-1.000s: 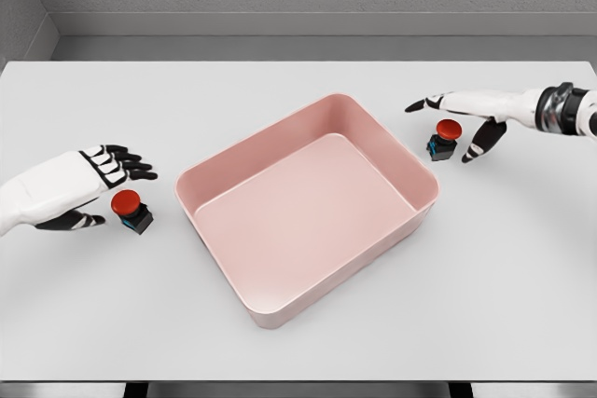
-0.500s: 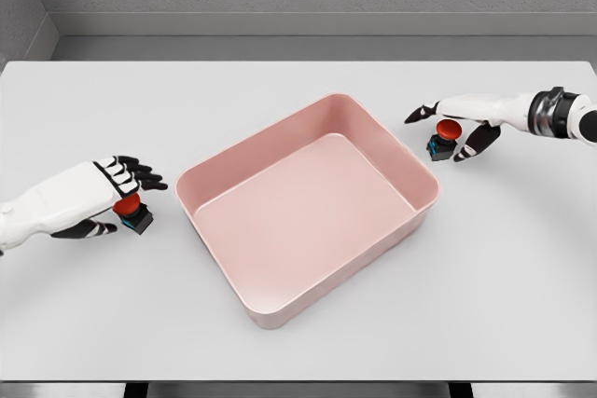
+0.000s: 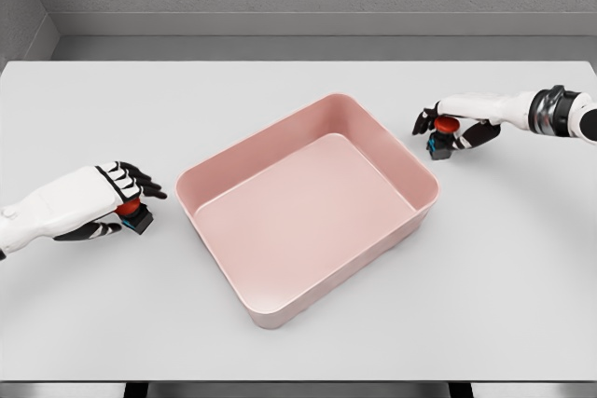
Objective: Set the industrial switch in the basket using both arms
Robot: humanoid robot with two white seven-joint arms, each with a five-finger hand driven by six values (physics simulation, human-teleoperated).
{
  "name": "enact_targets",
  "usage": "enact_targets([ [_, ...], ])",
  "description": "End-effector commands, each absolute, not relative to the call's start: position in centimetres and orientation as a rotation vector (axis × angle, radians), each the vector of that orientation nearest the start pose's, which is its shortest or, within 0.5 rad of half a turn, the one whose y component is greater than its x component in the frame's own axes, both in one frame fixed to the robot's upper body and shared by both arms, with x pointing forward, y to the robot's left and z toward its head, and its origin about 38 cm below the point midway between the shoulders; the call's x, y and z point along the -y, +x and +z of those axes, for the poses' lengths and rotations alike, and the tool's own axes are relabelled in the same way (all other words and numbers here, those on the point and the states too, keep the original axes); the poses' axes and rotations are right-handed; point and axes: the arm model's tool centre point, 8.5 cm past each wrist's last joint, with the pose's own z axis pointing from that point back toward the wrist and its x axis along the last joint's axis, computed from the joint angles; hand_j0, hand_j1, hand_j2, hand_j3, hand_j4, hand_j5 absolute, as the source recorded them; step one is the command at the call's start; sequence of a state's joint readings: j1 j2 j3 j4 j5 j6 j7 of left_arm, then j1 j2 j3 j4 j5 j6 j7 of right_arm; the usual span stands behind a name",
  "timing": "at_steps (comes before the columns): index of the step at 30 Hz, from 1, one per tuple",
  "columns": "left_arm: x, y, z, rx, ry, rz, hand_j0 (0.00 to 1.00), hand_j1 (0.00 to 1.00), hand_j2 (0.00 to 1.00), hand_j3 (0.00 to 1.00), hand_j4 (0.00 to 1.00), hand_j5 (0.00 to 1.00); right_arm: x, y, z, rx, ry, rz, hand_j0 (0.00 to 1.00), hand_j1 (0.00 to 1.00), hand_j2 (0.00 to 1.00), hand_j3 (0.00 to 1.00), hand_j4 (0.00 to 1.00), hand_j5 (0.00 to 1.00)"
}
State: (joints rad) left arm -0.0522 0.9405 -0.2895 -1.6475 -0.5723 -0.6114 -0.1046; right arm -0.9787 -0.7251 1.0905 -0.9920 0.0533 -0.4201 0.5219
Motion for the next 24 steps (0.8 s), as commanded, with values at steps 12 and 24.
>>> enact_targets([
  [12, -35.5, 33.1, 15.5, 1.545, 0.501, -1.919, 0.46, 0.46, 0.46, 0.46, 0.46, 0.46, 32.2, 50.5, 19.3, 1.198, -0.235, 1.837, 0.45, 0.45, 0.45, 0.45, 0.45, 0.45],
  [24, -33.6, 32.8, 19.0, 1.660, 0.533, -1.947, 0.41, 0.41, 0.41, 0.41, 0.41, 0.41, 32.1, 49.2, 22.4, 1.283, -0.214, 1.970, 0.43, 0.43, 0.43, 0.43, 0.43, 0.43],
])
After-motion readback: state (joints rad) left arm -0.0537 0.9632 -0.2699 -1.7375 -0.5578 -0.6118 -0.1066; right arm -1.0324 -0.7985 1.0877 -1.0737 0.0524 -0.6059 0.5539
